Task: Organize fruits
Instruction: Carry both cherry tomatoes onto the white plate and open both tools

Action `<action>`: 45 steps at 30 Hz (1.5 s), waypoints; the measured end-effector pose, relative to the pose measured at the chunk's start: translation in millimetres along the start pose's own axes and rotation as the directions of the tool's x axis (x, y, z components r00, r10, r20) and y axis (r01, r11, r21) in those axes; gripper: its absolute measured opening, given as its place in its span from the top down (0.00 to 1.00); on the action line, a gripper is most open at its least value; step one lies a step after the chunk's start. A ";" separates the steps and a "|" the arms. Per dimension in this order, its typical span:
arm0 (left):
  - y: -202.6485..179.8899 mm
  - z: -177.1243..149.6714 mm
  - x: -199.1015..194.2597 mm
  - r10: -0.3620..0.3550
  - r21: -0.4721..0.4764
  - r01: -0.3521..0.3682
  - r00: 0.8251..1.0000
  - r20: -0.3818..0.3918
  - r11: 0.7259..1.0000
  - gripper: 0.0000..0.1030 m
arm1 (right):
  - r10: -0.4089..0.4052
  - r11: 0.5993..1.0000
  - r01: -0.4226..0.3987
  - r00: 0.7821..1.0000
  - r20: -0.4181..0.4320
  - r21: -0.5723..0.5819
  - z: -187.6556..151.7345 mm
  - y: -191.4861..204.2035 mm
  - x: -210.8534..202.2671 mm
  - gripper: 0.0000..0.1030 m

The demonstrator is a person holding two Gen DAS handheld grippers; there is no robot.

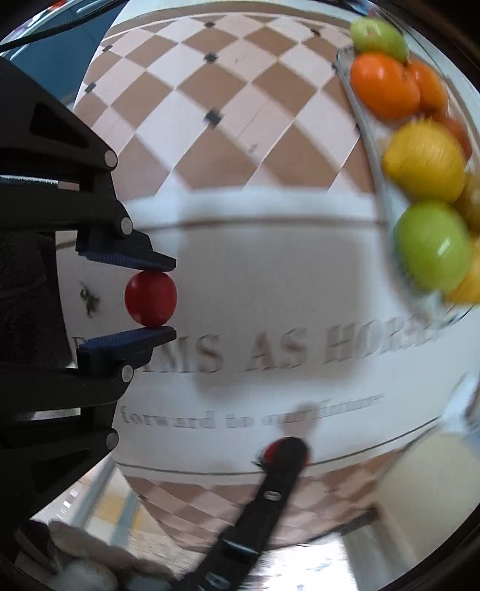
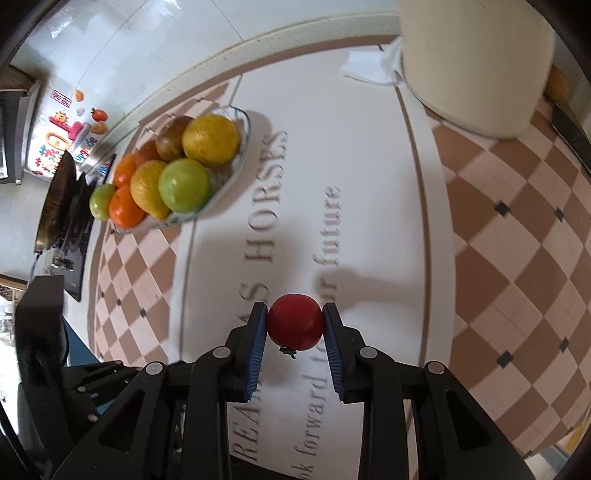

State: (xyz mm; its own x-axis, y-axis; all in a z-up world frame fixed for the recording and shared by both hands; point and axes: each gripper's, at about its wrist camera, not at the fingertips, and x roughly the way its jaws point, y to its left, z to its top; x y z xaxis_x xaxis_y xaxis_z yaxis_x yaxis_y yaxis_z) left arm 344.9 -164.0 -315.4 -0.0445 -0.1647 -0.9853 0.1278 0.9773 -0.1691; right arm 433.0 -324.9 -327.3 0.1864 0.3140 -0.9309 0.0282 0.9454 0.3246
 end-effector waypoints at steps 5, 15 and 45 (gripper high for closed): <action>57.8 30.4 -45.6 -0.061 -0.168 0.077 0.993 0.099 0.983 0.73 | 0.048 0.999 -0.048 0.999 0.012 -0.012 21.8 17.3 1.8 0.68; 146.6 83.5 -69.6 -0.166 -0.428 0.244 0.963 0.211 0.870 0.73 | 0.181 0.983 -0.181 0.983 0.009 0.012 74.0 47.5 23.8 0.68; 177.0 112.8 -35.4 -0.283 -0.585 0.325 0.945 0.165 0.743 0.70 | 0.159 0.973 -0.170 0.984 -0.081 -0.155 73.5 140.5 88.5 0.68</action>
State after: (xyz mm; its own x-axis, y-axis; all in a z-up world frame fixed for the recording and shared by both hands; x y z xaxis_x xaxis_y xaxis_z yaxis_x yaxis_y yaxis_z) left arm 480.8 -0.3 -312.9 0.0852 -0.4543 -0.8867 -0.4990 0.7509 -0.4326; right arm 525.7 -170.7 -351.8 0.1081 0.4664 -0.8780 -0.1566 0.8801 0.4482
